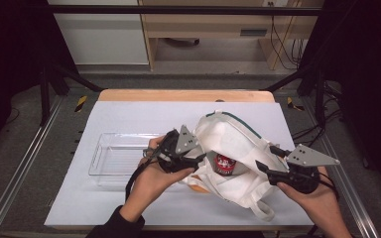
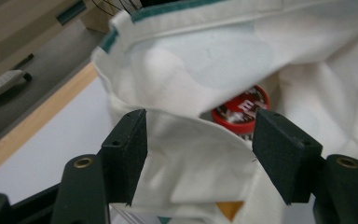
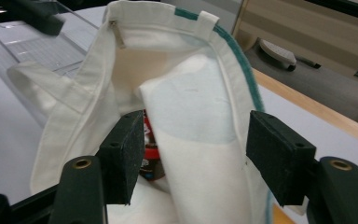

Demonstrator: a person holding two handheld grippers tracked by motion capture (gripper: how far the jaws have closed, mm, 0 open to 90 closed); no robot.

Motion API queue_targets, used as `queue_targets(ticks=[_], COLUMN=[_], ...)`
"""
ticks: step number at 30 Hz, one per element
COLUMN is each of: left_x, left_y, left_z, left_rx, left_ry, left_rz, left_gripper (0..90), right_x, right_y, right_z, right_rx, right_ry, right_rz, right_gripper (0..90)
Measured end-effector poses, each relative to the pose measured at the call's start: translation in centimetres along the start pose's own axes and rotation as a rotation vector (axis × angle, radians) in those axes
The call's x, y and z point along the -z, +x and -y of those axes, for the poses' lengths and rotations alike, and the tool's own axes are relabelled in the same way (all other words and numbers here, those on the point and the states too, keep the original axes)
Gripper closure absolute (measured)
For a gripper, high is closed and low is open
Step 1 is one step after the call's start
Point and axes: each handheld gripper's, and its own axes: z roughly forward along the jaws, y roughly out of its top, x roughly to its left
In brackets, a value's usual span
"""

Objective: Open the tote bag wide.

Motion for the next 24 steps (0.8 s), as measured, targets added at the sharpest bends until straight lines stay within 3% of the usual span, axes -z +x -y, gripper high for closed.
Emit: queue_targets(ticks=[6,11,17,24], left_x=[-1.0,-1.9,-2.8,-3.6], left_y=[-1.8,-2.1,-2.4,-3.2], left_z=[1.7,2.5,2.7,2.8], left_rx=[0.028,0.033,0.045,0.052], left_ry=[0.0,0.026,0.046,0.052], left_rz=[0.018,0.036,0.042,0.07], left_gripper=[35.2,34.3,34.3,35.1], right_x=[-0.9,-2.1,-4.4,-6.6], right_y=[-2.2,-4.2,-6.1,-6.3], right_z=[-0.4,-0.3,-0.1,0.4], right_rx=[0.002,-0.004,-0.02,-0.04], right_ry=[0.032,0.073,0.146,0.22], right_rz=[0.026,0.031,-0.012,-0.097], right_gripper=[34.8,30.8,28.1,30.6])
